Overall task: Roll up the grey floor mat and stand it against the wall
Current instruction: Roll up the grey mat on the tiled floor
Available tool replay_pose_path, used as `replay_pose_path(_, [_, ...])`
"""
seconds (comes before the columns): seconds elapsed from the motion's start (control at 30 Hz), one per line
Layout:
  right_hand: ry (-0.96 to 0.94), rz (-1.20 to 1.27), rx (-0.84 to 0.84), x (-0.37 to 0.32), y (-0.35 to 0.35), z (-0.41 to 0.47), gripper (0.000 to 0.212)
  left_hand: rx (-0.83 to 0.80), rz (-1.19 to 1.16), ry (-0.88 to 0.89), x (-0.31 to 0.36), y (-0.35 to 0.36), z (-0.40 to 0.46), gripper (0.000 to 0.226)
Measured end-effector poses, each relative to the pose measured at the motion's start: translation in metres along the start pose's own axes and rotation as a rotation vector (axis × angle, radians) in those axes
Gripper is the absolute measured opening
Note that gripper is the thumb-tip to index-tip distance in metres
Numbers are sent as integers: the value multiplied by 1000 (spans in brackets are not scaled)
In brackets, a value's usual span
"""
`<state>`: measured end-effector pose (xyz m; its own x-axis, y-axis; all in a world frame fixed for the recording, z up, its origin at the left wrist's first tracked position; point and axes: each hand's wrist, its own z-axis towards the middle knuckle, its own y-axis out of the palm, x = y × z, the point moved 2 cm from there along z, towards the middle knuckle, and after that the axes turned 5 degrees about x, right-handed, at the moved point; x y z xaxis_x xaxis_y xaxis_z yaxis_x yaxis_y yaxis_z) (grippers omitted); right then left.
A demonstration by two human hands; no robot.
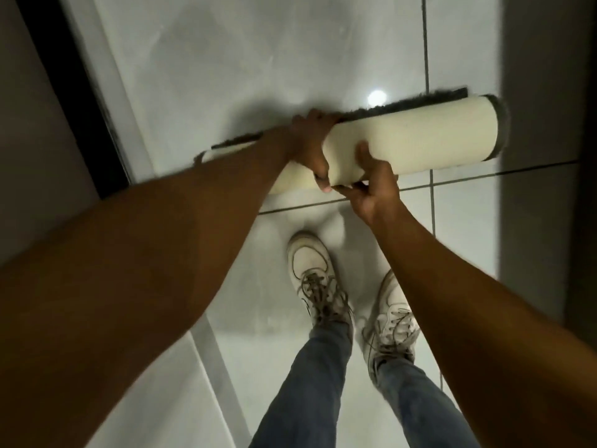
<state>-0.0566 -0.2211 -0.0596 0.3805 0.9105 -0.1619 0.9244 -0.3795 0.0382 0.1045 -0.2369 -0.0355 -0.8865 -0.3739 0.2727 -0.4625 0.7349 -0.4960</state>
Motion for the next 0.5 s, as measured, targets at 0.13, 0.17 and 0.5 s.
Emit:
replay_pose_path(0.13, [120, 53, -20, -5, 2, 5, 70, -40, -5, -16, -9, -1, 24, 126])
replay_pose_path(0.17, [148, 55, -27, -3, 5, 4, 66, -59, 7, -33, -13, -2, 30, 135])
replay_pose_path(0.5, [105, -97, -39, -22, 45, -44, 64, -33, -236, -80, -45, -27, 3, 136])
